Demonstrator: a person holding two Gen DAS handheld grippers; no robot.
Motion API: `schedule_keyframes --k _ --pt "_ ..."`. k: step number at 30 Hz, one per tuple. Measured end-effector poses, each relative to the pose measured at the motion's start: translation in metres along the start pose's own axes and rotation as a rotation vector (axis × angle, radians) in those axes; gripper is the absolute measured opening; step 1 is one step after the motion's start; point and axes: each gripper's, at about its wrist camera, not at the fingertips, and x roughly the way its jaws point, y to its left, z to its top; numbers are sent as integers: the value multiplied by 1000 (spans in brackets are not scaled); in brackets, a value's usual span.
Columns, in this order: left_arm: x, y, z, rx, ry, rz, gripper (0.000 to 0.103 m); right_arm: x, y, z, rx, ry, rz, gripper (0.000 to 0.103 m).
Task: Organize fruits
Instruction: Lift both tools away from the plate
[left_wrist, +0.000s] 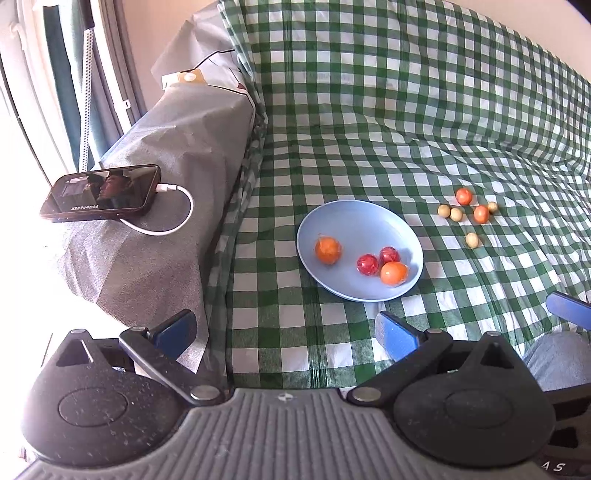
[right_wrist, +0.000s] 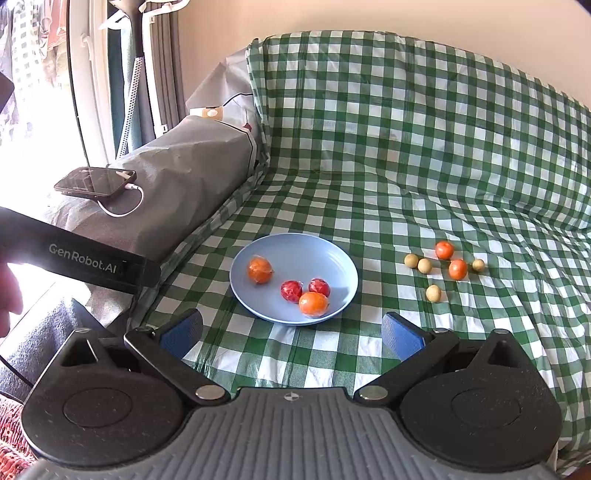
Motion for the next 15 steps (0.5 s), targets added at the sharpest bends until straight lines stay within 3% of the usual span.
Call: schedule_keyframes --k 15 --pt "10 -14 3 38 43 -9 103 4 -10 -2 48 2 -2 102"
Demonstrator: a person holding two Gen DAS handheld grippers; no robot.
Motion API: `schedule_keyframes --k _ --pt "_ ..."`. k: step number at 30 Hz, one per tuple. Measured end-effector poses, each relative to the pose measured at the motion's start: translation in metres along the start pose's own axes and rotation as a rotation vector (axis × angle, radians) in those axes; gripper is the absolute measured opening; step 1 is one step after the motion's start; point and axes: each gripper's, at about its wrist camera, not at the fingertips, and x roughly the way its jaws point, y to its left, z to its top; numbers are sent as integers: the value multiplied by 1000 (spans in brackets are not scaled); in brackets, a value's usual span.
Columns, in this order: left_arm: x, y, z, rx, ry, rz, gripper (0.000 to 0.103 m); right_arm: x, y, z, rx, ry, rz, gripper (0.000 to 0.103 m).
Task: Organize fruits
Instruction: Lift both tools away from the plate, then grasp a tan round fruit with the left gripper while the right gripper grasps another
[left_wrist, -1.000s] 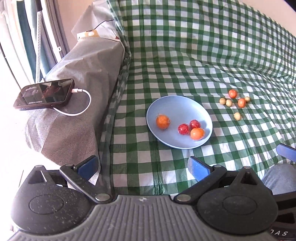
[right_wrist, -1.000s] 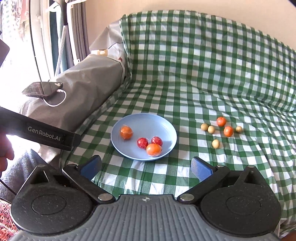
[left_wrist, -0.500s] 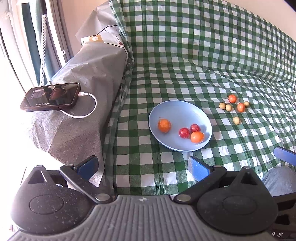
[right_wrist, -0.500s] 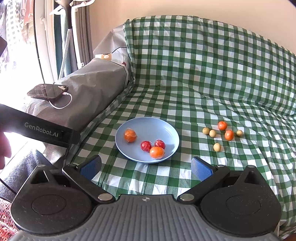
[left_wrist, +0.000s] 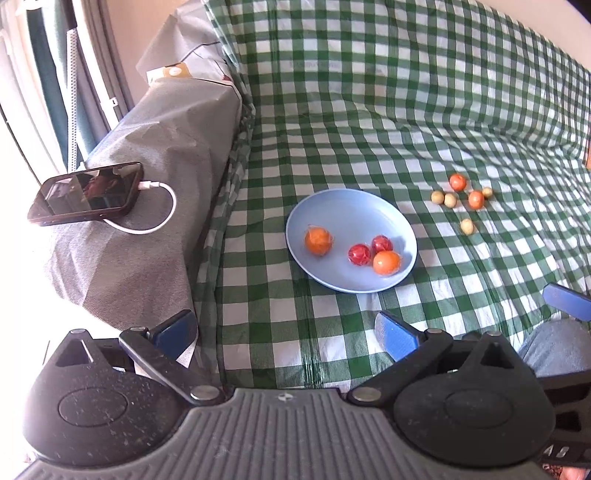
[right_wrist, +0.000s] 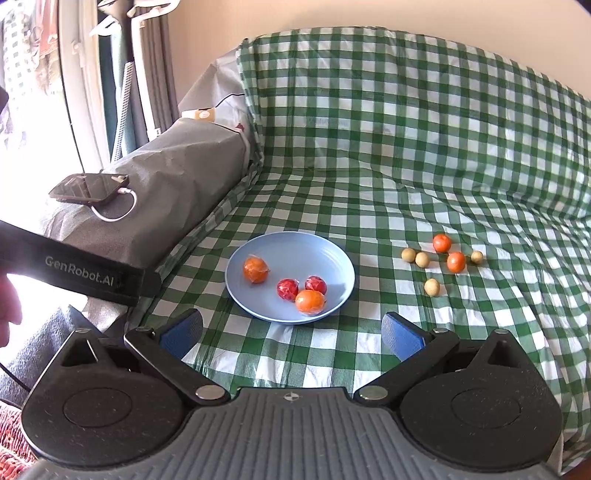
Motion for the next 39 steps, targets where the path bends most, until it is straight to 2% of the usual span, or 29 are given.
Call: schedule_keyframes --k 6,12,18,22,26,28,30,32,35,37,39 --pt "14 -12 10 9 44 -11 103 13 -29 -1 114 10 -42 102" --pt "34 -31 32 41 73 -6 103 43 -72 -4 191 3 -139 102" --pt "67 -62 67 107 75 17 103 124 -131 -7 206 -1 -274 102" --pt "100 -88 91 141 86 12 103 192 -163 -11 152 43 -304 102" --pt "137 -114 119 168 91 -19 103 234 -187 -12 163 65 -302 101" --pt "157 -130 133 191 83 -36 103 245 -194 -11 160 63 -303 91" --pt "180 -148 146 220 79 -49 103 249 -197 -15 135 53 -301 32" --pt "202 -167 157 264 76 -71 103 248 -200 -16 106 43 -286 26" --pt "239 -197 169 361 87 -142 103 247 -212 -18 124 29 -362 26" --pt "268 -216 173 422 139 -197 103 245 -229 -20 188 26 -388 26" --pt "294 -230 174 456 183 -212 102 244 -240 -22 240 17 -404 26"
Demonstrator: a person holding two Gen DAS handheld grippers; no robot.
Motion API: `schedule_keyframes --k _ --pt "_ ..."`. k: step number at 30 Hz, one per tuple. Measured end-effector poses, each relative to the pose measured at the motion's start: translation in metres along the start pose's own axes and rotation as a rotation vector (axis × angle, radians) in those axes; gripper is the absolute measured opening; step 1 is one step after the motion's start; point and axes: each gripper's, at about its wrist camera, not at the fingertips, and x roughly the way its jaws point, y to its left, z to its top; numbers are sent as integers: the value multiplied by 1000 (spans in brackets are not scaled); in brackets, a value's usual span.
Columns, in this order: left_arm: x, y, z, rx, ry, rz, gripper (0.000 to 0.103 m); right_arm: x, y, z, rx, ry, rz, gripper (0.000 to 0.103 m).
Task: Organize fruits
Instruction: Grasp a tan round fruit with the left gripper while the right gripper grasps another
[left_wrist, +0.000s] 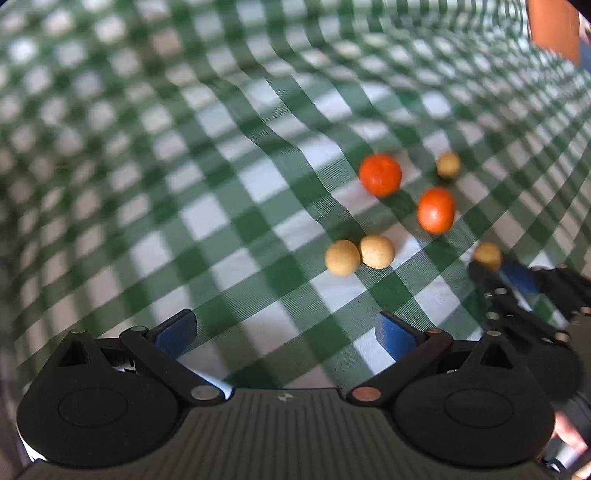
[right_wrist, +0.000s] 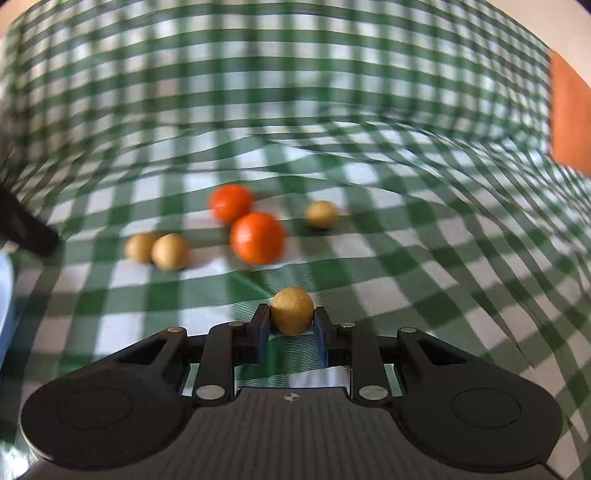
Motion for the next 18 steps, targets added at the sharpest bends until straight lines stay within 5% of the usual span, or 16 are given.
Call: schedule_keyframes --k 10,13,18 --pt "43 -19 26 191 -37 -86 83 5 -1 -1 18 -19 -7 28" --pt "37 -24 31 208 -21 -163 31 11 -3 2 16 -21 -1 28" --pt "16 -33 25 175 -20 -118 27 11 -8 5 47 -33 -4 27"
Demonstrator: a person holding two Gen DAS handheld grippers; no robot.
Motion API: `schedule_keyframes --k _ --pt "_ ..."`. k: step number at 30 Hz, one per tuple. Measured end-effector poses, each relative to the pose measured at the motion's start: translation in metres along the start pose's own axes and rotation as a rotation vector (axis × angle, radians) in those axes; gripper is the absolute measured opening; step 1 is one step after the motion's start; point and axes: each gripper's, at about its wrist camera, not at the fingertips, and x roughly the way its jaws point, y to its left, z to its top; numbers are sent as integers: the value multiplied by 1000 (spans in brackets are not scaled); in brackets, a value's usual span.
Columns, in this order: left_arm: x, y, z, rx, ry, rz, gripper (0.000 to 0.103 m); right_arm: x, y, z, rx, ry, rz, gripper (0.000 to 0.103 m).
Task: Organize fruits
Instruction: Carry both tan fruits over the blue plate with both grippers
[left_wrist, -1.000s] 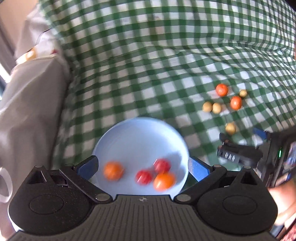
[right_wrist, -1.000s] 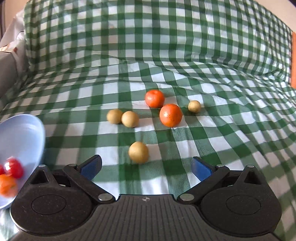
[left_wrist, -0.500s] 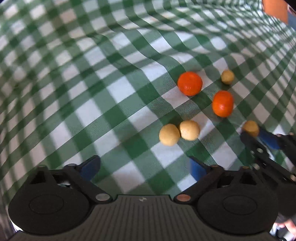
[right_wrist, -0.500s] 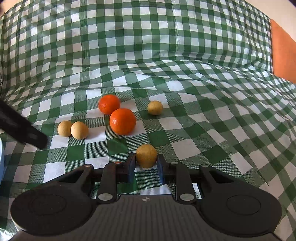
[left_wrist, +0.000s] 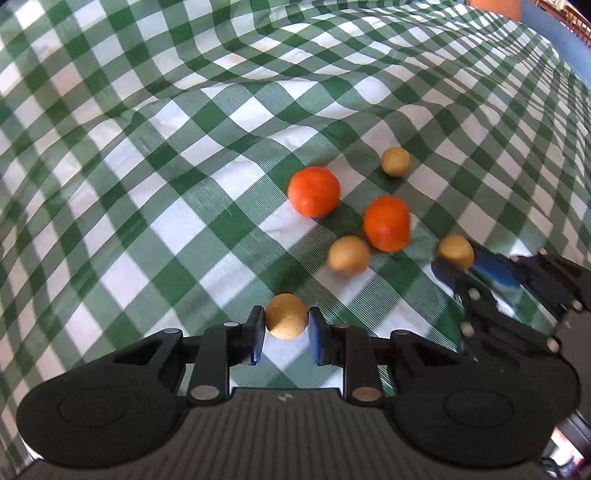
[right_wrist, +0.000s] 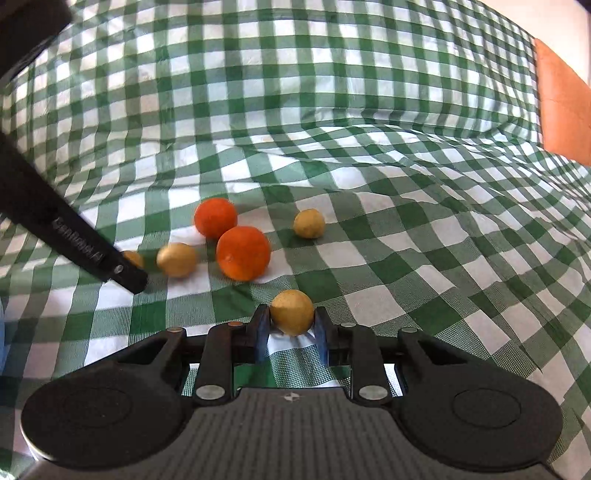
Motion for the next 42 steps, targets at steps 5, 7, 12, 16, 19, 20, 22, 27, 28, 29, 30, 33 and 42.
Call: schedule_keyframes --k 5,7,12,16,19,20,22,27,28,29,30,33,42 --pt "-54 -3 -21 -67 -48 46 27 -11 -2 -1 29 -49 -50 27" --pt "-79 -3 -37 -124 -60 62 27 -16 -3 -1 15 -62 -59 27" --pt "-151 -2 -103 -250 -72 107 27 -58 -4 3 -3 -79 -48 27" --pt "-197 -4 -159 -336 -62 147 27 -123 2 9 -23 -120 34 27" --pt "-224 -8 -197 -375 -53 195 27 -179 14 5 -60 -124 150 27" --pt "-233 -6 -210 -393 -49 200 27 -196 20 3 -77 -126 191 27" --pt "-249 -5 -234 -430 -42 204 27 -227 33 -3 -105 -125 256 27" --pt "-282 -8 -279 -476 -78 239 27 -289 67 -10 -153 -129 401 27" --pt "-287 -7 -286 -489 -85 243 27 -299 73 -10 -161 -135 427 27" --pt "-291 -8 -292 -501 -91 240 27 -310 80 -10 -169 -140 450 27" --pt "-296 -8 -299 -513 -102 231 27 -319 85 -10 -179 -143 474 27" --pt "-309 -10 -315 -546 -141 218 27 -339 103 -14 -225 -141 517 27" --pt "-326 -11 -334 -568 -212 202 27 -362 132 -21 -280 -115 496 27"
